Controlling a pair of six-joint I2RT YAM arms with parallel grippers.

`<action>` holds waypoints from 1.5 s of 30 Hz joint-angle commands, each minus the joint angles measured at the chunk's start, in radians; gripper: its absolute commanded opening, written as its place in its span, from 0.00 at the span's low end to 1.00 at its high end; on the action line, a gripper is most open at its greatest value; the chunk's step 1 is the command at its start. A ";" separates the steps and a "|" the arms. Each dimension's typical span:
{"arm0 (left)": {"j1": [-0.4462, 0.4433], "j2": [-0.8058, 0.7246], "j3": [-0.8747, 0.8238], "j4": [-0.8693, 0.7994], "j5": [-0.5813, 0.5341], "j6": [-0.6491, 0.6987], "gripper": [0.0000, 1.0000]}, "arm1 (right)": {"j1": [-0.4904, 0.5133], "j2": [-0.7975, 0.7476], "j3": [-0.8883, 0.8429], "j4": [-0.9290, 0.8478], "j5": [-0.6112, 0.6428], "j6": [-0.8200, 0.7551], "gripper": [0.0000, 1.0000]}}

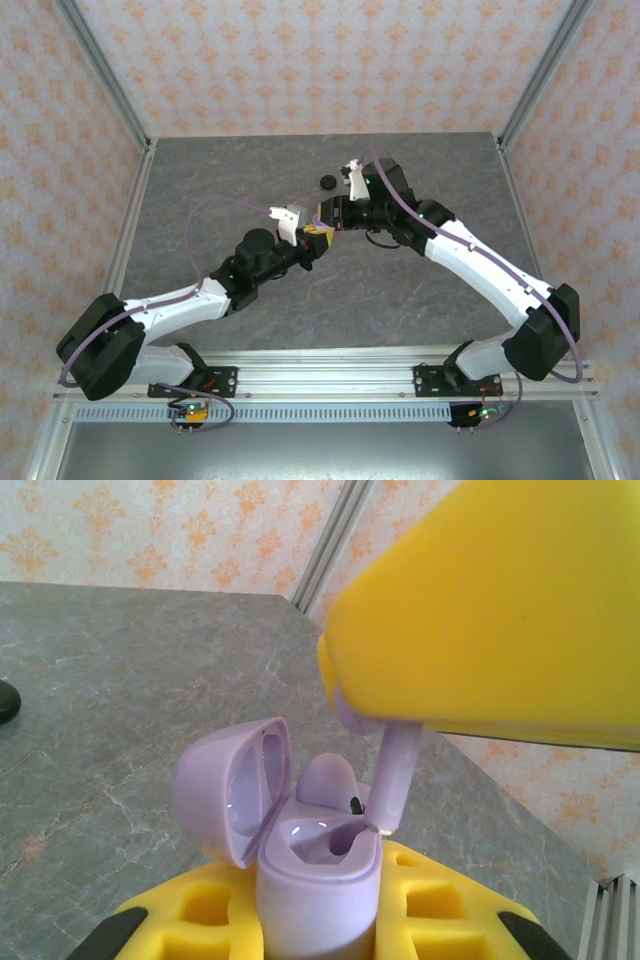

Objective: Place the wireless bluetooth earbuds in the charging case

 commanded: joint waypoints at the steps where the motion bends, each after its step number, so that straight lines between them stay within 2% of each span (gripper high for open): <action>1: -0.011 -0.037 0.029 -0.005 -0.017 0.001 0.13 | 0.008 0.006 0.008 -0.012 -0.005 -0.022 0.21; 27: -0.013 -0.021 0.059 -0.038 0.016 0.004 0.13 | 0.011 0.015 0.008 -0.016 -0.008 -0.023 0.21; 45: -0.013 -0.020 0.071 -0.045 -0.016 -0.015 0.13 | 0.011 0.006 -0.015 -0.031 -0.014 -0.033 0.21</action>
